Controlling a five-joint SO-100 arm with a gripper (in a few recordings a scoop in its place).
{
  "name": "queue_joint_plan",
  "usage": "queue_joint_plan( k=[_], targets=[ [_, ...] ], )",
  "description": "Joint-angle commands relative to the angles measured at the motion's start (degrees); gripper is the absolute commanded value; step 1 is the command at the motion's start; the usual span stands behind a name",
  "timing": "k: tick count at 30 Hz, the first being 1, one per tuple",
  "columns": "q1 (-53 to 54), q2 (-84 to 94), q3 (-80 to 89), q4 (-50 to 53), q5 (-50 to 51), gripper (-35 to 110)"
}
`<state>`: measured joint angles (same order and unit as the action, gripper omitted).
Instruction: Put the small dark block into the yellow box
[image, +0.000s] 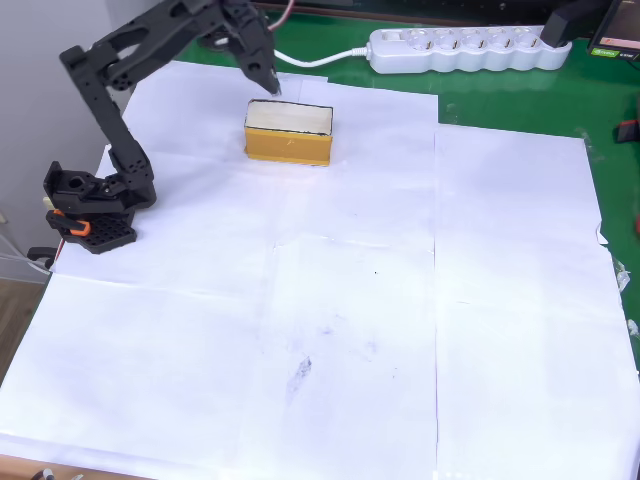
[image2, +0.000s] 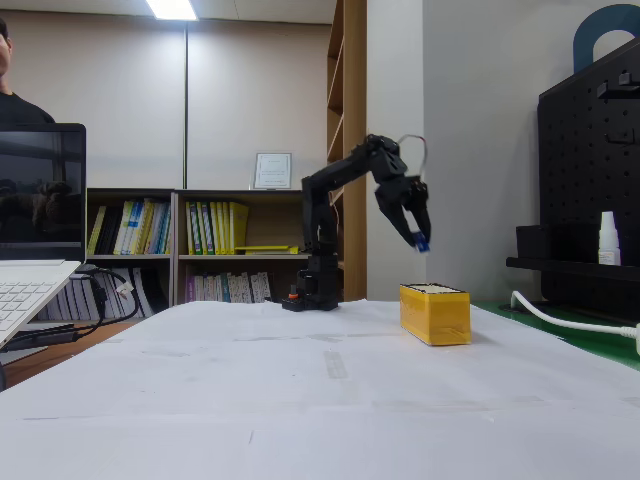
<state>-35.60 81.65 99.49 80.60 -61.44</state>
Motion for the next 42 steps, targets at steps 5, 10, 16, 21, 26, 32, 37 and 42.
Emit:
queue_joint_plan(
  k=[5, 10, 16, 21, 26, 32, 37, 42],
  targets=[
    [-0.88, 4.22, 1.32, -5.10, -1.85, 0],
    [0.00, 4.92, 0.62, -6.68, -1.41, 0],
    [0.62, 5.36, 0.09, -6.33, -0.97, 11],
    [0.79, 5.10, -0.44, -5.54, -1.14, 29],
    [0.97, 3.87, 0.26, -5.71, -1.05, 34],
    [3.16, -6.15, 2.11, -0.62, -2.90, 36],
    [10.99, -16.00, 1.41, 1.67, -9.32, 36],
    [21.88, -32.52, -15.21, -0.18, -13.10, 36]
  ],
)
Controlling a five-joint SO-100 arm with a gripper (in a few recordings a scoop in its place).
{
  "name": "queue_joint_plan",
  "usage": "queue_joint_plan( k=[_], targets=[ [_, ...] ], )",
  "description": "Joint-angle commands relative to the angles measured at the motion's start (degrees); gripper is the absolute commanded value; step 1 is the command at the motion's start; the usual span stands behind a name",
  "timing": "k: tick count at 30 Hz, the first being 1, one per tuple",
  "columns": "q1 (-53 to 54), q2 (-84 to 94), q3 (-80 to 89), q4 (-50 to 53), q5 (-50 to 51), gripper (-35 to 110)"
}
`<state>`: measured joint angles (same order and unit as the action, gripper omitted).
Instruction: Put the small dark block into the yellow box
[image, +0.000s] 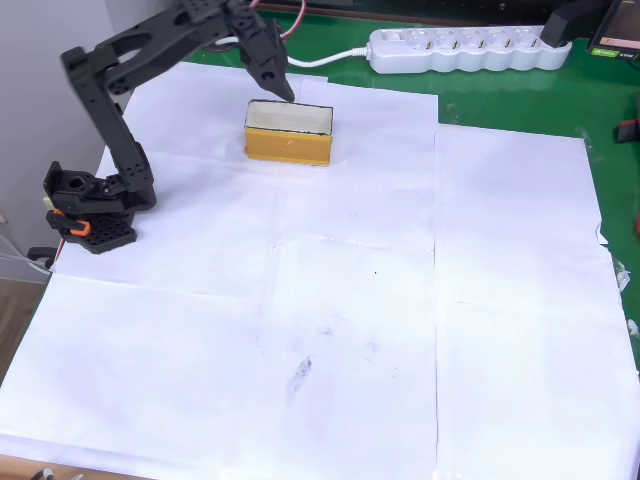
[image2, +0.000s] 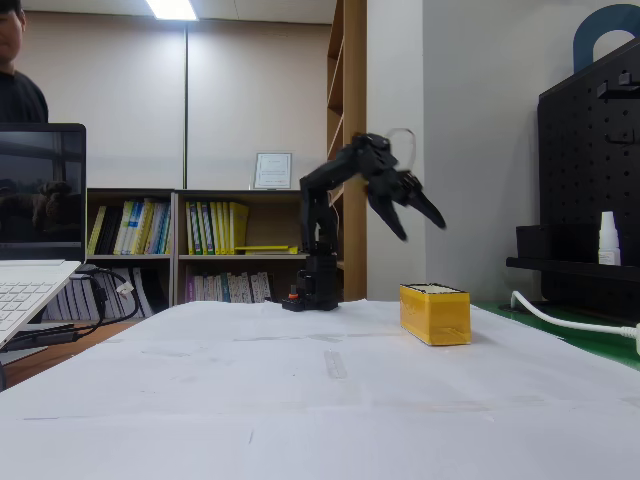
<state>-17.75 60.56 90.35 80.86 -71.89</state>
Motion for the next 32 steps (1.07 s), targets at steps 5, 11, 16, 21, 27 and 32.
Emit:
queue_joint_plan(
  k=[5, 11, 16, 21, 27, 32],
  targets=[
    [10.11, -28.74, -33.49, -7.21, -6.50, 36],
    [10.81, -46.05, -63.46, -18.11, -11.51, 35],
    [11.25, -57.30, -76.11, -16.87, -10.37, 9],
    [11.87, -63.46, -82.53, -12.83, -9.32, 0],
    [12.22, -67.68, -84.37, -2.55, -10.28, 0],
    [12.30, -71.10, -84.37, 3.87, -9.76, 0]
  ],
)
